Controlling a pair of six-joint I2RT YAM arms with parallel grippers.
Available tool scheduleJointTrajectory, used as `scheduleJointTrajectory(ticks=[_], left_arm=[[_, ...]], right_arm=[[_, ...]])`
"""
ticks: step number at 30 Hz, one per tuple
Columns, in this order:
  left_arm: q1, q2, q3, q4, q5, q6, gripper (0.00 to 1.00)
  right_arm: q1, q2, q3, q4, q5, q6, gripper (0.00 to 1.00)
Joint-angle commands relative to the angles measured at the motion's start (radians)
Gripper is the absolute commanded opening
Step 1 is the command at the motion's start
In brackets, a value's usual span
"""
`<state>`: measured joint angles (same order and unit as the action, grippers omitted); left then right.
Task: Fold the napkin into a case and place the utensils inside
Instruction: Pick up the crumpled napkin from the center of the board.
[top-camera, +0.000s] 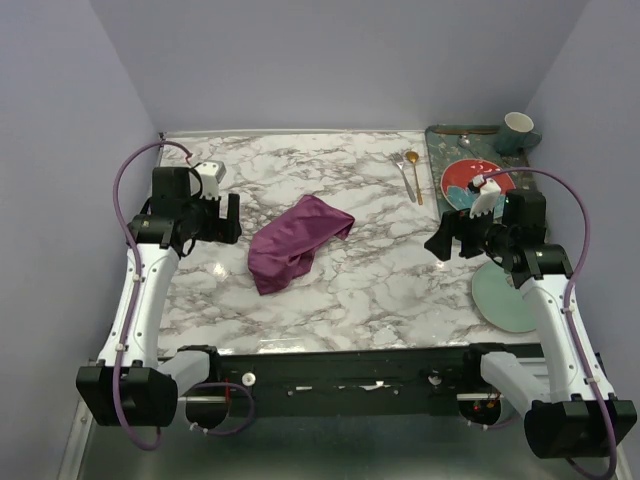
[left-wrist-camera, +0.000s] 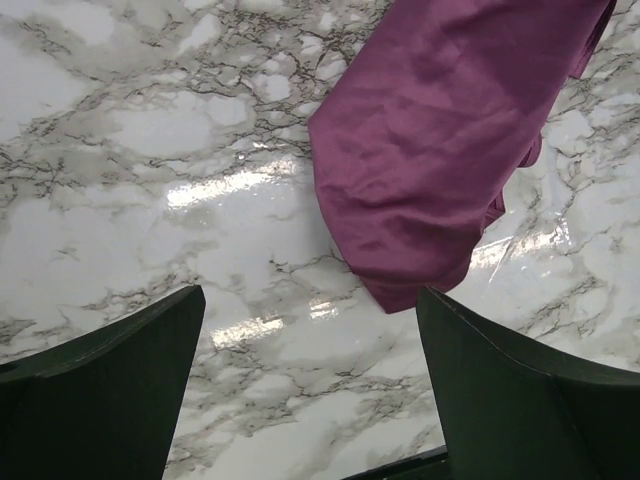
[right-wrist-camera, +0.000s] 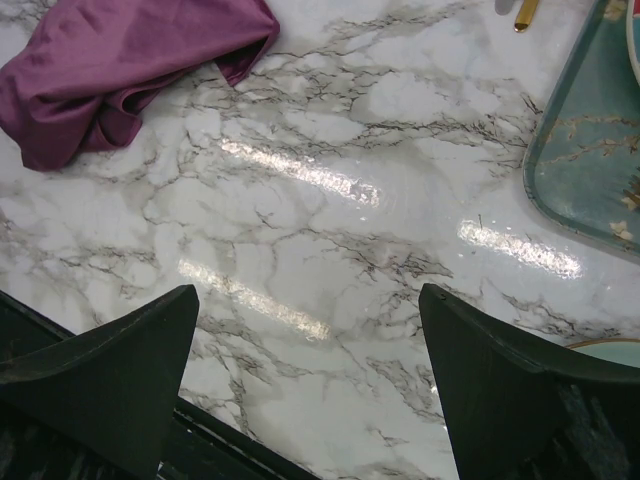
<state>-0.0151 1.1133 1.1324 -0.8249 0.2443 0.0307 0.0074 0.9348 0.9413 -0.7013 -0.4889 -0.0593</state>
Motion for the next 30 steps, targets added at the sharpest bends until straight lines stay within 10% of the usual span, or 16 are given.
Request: scheduleJointTrajectory(ticks=[1, 16, 30], left_arm=[[-0.019, 0.028, 0.099, -0.029, -0.029, 0.096, 0.99], [-0.561, 0.272, 0.112, 0.019, -0.358, 0.282, 0.99], [-0.695, 0.563, 0.073, 0.151, -0.444, 0.288, 0.77]], right_arm=[[0.006, -0.004, 0.007, -0.021, -0.024, -0.007, 1.00], [0.008, 0.004, -0.022, -0.010, -0.017, -0.011, 1.00], [0.006, 0.056, 0.005, -0.018, -0.022, -0.016, 1.00]])
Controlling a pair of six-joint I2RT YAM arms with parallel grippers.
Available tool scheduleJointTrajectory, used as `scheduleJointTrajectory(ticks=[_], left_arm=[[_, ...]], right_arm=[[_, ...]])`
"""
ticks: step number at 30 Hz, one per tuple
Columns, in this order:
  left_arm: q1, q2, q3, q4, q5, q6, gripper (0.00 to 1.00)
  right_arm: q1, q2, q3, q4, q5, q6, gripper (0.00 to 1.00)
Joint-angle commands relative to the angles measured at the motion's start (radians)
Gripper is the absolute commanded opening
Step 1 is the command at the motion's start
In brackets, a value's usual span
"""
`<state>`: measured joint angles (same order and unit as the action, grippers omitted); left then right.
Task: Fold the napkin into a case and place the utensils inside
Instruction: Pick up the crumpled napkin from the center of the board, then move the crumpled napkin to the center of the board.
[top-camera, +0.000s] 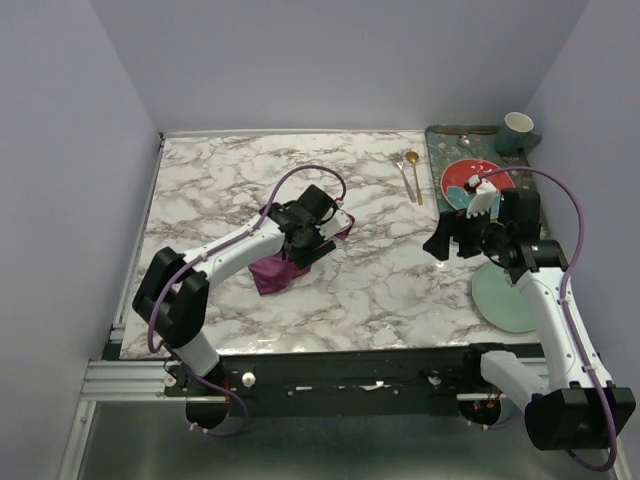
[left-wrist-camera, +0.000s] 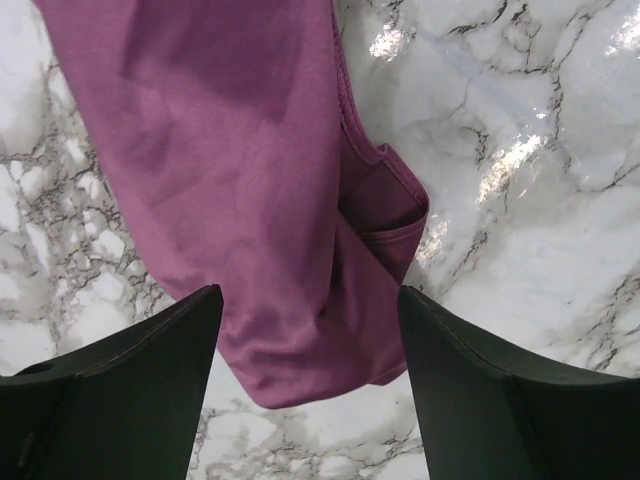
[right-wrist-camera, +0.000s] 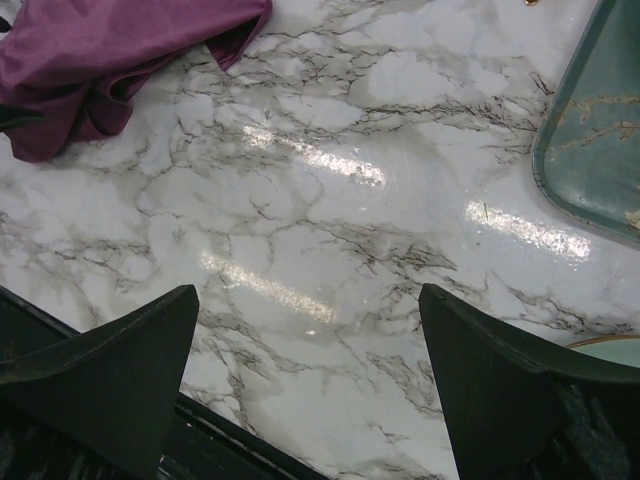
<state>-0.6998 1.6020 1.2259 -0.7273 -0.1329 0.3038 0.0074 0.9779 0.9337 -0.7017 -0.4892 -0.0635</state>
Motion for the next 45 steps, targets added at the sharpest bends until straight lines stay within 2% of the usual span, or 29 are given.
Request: scheduleJointTrajectory(ticks=[1, 2, 5, 6, 9, 10, 11, 15, 17, 20, 21, 22, 24, 25, 27, 29, 30, 33, 35, 38, 39, 41, 42, 45], left_arm=[[-0.012, 0.082, -0.023, 0.069, -0.080, 0.021, 0.75], [-0.010, 0.087, -0.028, 0.078, -0.086, 0.023, 0.71], [-0.013, 0.116, -0.014, 0.091, -0.106, 0.020, 0.46], [-0.013, 0.131, -0.006, 0.089, -0.109, 0.020, 0.30], [-0.023, 0.121, 0.046, 0.045, -0.047, 0.018, 0.00], [-0.029, 0.105, 0.059, 0.016, -0.009, 0.018, 0.00], [-0.041, 0.081, 0.087, 0.000, 0.107, 0.018, 0.00], [-0.027, -0.080, 0.147, -0.066, 0.378, -0.035, 0.00], [0.006, -0.126, 0.158, -0.087, 0.456, -0.043, 0.00], [0.167, -0.194, 0.140, -0.104, 0.608, -0.035, 0.00], [0.263, -0.221, 0.127, -0.106, 0.646, -0.028, 0.00], [0.314, -0.227, 0.115, -0.109, 0.680, 0.001, 0.00], [0.403, -0.223, 0.075, -0.122, 0.714, 0.030, 0.00], [0.487, -0.217, 0.060, -0.133, 0.726, 0.041, 0.00], [0.564, -0.199, 0.000, -0.118, 0.716, 0.040, 0.02], [0.676, -0.171, -0.040, -0.095, 0.701, 0.025, 0.20], [0.719, -0.154, -0.045, -0.087, 0.702, 0.023, 0.34], [0.822, -0.151, -0.046, -0.083, 0.736, 0.046, 0.50], [0.821, -0.174, -0.039, -0.103, 0.753, 0.099, 0.53], [0.752, -0.253, -0.077, -0.118, 0.771, 0.202, 0.54], [0.658, -0.279, -0.097, -0.115, 0.727, 0.234, 0.54], [0.555, -0.358, -0.185, -0.063, 0.667, 0.293, 0.54], [0.464, -0.381, -0.215, -0.038, 0.638, 0.305, 0.55], [0.334, -0.425, -0.292, 0.060, 0.552, 0.334, 0.56]], right_arm=[[0.008, 0.015, 0.014, -0.018, -0.020, -0.012, 1.00], [0.008, 0.016, 0.016, -0.019, -0.019, -0.013, 1.00], [0.008, 0.019, 0.013, -0.018, -0.012, -0.018, 1.00], [0.008, 0.021, 0.013, -0.018, -0.009, -0.019, 1.00], [0.008, 0.027, 0.013, -0.018, -0.003, -0.024, 1.00], [0.008, 0.027, 0.014, -0.018, -0.002, -0.024, 1.00], [0.006, 0.030, 0.014, -0.018, 0.000, -0.025, 1.00], [0.008, 0.051, 0.033, -0.022, -0.006, -0.030, 1.00], [0.008, 0.076, 0.060, -0.035, -0.021, -0.045, 1.00], [0.008, 0.110, 0.092, -0.056, -0.055, -0.071, 1.00], [0.006, 0.116, 0.097, -0.056, -0.071, -0.079, 1.00], [0.008, 0.122, 0.103, -0.056, -0.081, -0.081, 1.00], [0.008, 0.143, 0.112, -0.056, -0.115, -0.087, 1.00], [0.006, 0.150, 0.114, -0.055, -0.124, -0.088, 1.00], [0.008, 0.171, 0.116, -0.050, -0.158, -0.091, 1.00], [0.012, 0.182, 0.117, -0.045, -0.173, -0.091, 1.00], [0.016, 0.188, 0.117, -0.047, -0.187, -0.097, 1.00], [0.031, 0.208, 0.113, -0.044, -0.206, -0.107, 1.00], [0.046, 0.231, 0.105, -0.036, -0.213, -0.102, 1.00], [0.072, 0.278, 0.099, -0.021, -0.232, -0.081, 1.00], [0.081, 0.294, 0.096, -0.006, -0.242, -0.065, 1.00], [0.111, 0.339, 0.093, 0.017, -0.246, -0.045, 1.00], [0.121, 0.355, 0.096, 0.034, -0.247, -0.030, 1.00], [0.178, 0.438, 0.125, 0.060, -0.247, -0.004, 0.95]])
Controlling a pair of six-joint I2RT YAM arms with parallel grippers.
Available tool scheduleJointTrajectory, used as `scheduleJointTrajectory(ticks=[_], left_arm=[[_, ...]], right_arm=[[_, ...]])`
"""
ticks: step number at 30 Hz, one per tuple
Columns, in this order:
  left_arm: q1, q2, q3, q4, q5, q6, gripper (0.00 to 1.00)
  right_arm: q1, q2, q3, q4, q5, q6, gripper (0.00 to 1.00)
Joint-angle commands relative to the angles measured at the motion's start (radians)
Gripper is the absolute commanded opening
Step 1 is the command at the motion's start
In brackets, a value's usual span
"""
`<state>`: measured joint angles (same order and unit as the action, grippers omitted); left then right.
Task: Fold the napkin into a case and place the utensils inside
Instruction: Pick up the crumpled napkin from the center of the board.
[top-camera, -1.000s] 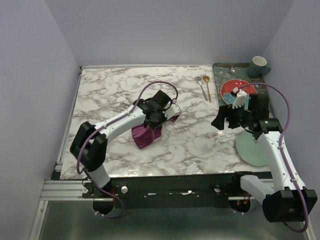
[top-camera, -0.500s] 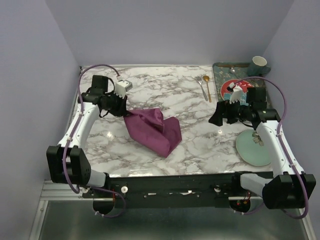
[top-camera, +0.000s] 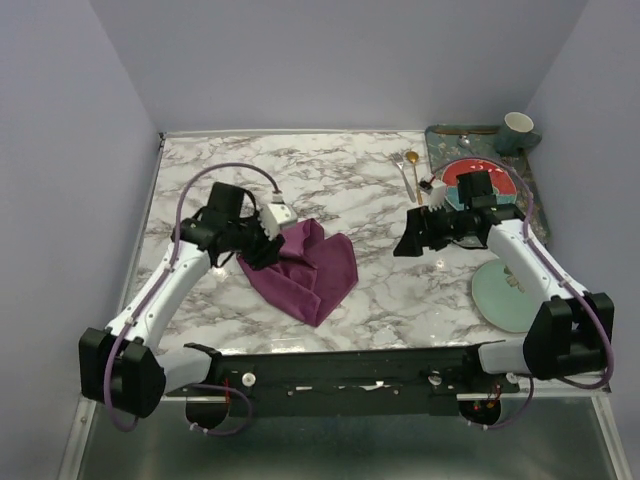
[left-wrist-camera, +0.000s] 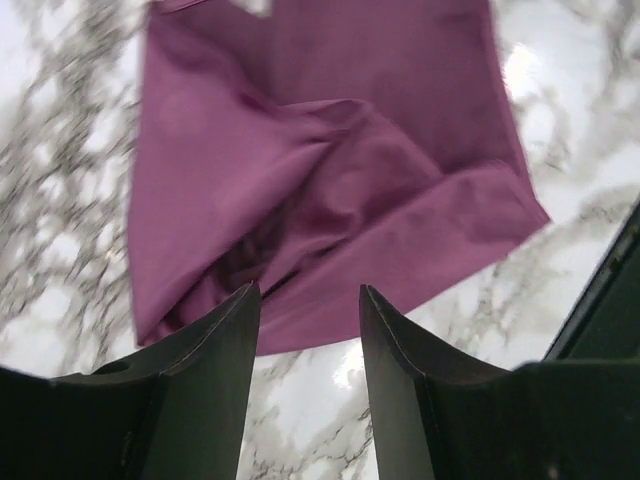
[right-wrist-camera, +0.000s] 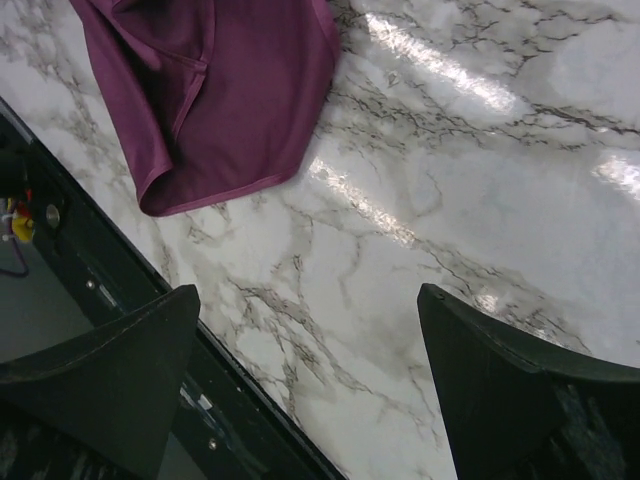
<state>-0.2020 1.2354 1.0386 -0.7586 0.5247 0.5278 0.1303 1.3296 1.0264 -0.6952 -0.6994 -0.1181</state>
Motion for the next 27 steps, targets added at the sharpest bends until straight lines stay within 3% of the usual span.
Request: scheduleJointTrajectory(ticks=[1, 8, 20, 23, 24, 27], left_arm=[[-0.238, -0.054, -0.112, 0.122, -0.120, 0.123, 0.57], [-0.445, 0.022, -0.141, 0.254, -0.192, 0.299, 0.59], [-0.482, 0.231, -0.118, 0.348, -0.313, 0.400, 0.49], [-0.482, 0.243, -0.123, 0.338, -0.353, 0.396, 0.38], [-0.479, 0.248, -0.120, 0.337, -0.365, 0.384, 0.26], [-0.452, 0.243, -0.108, 0.326, -0.391, 0.333, 0.06]], right_arm=[[0.087, 0.114, 0.043, 0.059, -0.032, 0.055, 0.94], [0.186, 0.327, 0.147, 0.120, 0.011, 0.106, 0.84], [0.310, 0.578, 0.304, 0.187, 0.035, 0.198, 0.81], [0.331, 0.629, 0.328, 0.192, 0.051, 0.207, 0.81], [0.334, 0.640, 0.336, 0.191, 0.051, 0.213, 0.81], [0.339, 0.683, 0.360, 0.191, 0.072, 0.221, 0.76]])
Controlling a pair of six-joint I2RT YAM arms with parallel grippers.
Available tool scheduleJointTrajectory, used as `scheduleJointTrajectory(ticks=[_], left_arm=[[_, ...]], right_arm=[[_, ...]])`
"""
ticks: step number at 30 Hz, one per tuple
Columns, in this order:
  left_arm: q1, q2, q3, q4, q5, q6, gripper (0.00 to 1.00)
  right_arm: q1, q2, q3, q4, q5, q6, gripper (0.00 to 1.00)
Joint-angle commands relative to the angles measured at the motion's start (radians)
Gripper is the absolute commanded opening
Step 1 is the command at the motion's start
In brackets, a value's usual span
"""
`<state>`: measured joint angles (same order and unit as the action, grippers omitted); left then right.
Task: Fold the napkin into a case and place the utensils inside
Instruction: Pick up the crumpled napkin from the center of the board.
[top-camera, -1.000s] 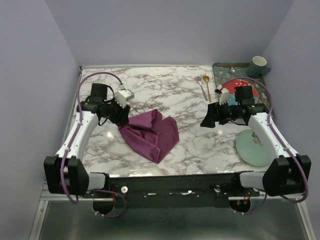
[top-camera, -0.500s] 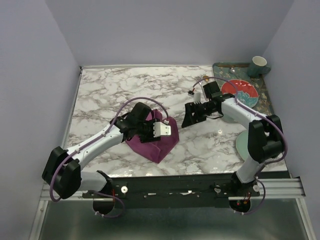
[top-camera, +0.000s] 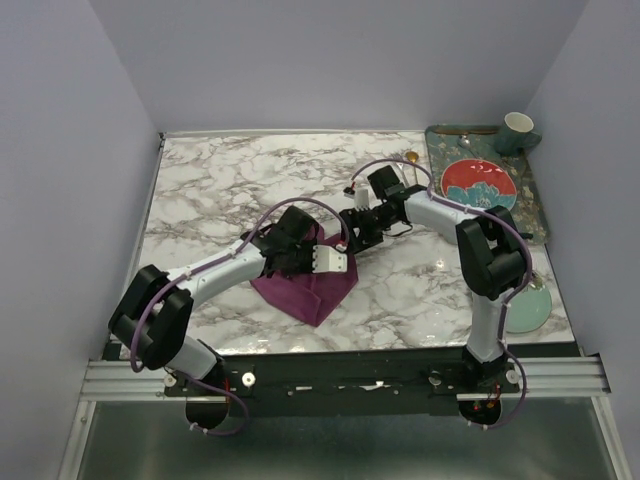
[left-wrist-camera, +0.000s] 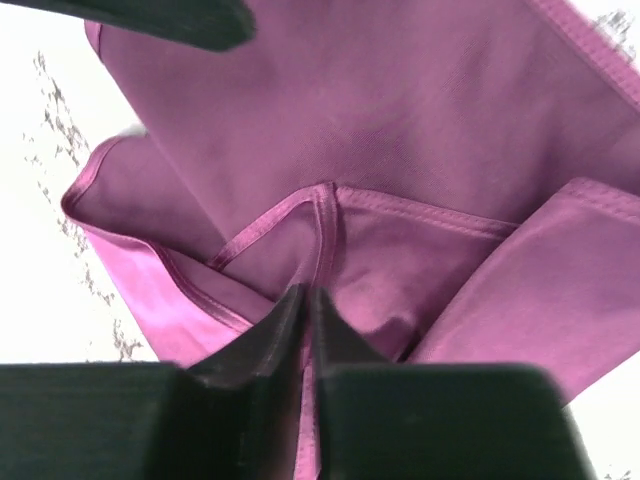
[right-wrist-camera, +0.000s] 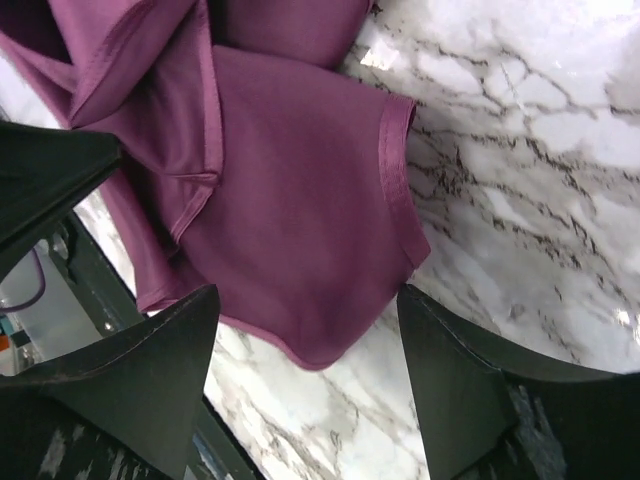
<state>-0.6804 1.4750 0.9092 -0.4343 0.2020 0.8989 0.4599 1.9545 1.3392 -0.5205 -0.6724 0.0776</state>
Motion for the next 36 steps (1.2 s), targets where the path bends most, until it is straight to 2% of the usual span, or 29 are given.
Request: scheduleJointTrajectory(ticks=[1, 2, 5, 6, 8, 12, 13, 15, 16, 20, 21, 23, 24, 26, 27, 30, 36], left_arm=[[0.038, -0.013, 0.025, -0.009, -0.065, -0.049, 0.03], [0.065, -0.027, 0.026, -0.014, -0.055, -0.063, 0.01], [0.114, -0.099, 0.031, -0.056, -0.027, -0.100, 0.00], [0.155, -0.119, 0.031, -0.069, -0.012, -0.107, 0.00], [0.202, -0.183, 0.034, -0.124, 0.007, -0.127, 0.00], [0.366, -0.306, 0.013, -0.237, 0.034, -0.117, 0.00], [0.436, -0.358, 0.001, -0.263, 0.027, -0.108, 0.00], [0.502, -0.407, -0.038, -0.277, 0.016, -0.087, 0.00], [0.571, -0.444, -0.050, -0.279, 0.005, -0.084, 0.00], [0.650, -0.461, -0.046, -0.305, 0.066, -0.130, 0.00], [0.648, -0.449, -0.009, -0.314, 0.107, -0.197, 0.29], [0.612, -0.386, 0.043, -0.325, 0.180, -0.299, 0.70], [0.587, -0.359, 0.093, -0.319, 0.224, -0.346, 0.85], [0.504, -0.282, 0.129, -0.275, 0.215, -0.468, 0.89], [0.420, -0.260, 0.146, -0.249, 0.189, -0.503, 0.91], [0.297, -0.161, 0.190, -0.164, 0.156, -0.623, 0.91], [0.205, 0.129, 0.334, -0.147, 0.125, -0.770, 0.88]], right_arm=[[0.011, 0.072, 0.054, 0.016, 0.048, 0.024, 0.73], [0.011, 0.078, 0.057, 0.014, 0.050, 0.024, 0.70], [0.011, 0.095, 0.060, 0.013, 0.051, 0.022, 0.48], [0.013, 0.096, 0.058, 0.008, 0.051, 0.018, 0.26], [0.011, 0.087, 0.055, -0.001, 0.057, 0.010, 0.01], [0.013, 0.008, 0.008, -0.016, 0.085, -0.002, 0.01], [0.013, -0.014, -0.008, -0.016, 0.100, -0.002, 0.01], [0.013, -0.084, -0.053, -0.016, 0.112, -0.001, 0.01], [0.011, -0.109, -0.069, -0.018, 0.129, -0.005, 0.01], [0.011, -0.203, -0.130, -0.036, 0.152, -0.030, 0.01], [0.011, -0.216, -0.140, -0.044, 0.152, -0.030, 0.00], [0.011, -0.224, -0.153, -0.053, 0.142, -0.027, 0.01], [0.013, -0.223, -0.155, -0.064, 0.134, -0.025, 0.00], [0.011, -0.213, -0.158, -0.065, 0.129, -0.018, 0.00], [0.011, -0.210, -0.158, -0.065, 0.128, -0.015, 0.00], [0.011, -0.213, -0.161, -0.068, 0.129, -0.012, 0.00], [0.013, -0.239, -0.173, -0.073, 0.129, -0.015, 0.00]])
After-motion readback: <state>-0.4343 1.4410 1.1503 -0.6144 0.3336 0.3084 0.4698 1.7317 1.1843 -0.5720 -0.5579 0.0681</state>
